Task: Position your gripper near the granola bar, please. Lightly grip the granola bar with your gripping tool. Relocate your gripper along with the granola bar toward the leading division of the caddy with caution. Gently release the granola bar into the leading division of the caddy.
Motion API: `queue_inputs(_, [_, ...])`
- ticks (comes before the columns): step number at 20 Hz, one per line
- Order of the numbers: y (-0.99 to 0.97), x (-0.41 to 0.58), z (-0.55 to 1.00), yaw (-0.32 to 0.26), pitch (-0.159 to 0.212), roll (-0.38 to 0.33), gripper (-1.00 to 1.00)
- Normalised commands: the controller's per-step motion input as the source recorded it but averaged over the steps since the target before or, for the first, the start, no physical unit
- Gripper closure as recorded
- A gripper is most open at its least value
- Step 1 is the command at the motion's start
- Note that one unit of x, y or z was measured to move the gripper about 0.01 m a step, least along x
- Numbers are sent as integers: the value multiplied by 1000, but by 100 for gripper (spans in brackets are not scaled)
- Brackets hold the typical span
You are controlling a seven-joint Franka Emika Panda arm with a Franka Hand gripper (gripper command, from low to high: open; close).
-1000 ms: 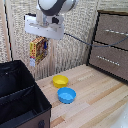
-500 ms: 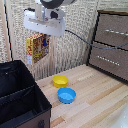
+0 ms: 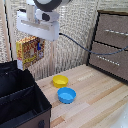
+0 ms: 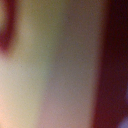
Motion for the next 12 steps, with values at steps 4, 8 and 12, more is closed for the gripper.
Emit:
queue_inputs(4, [569,-513,0,-110,0,-11,100])
queue_inputs(8, [555,-226,-41,-188,7,-23,100])
queue_inputs(12, [548,-139,-84,-212,12,-31,100])
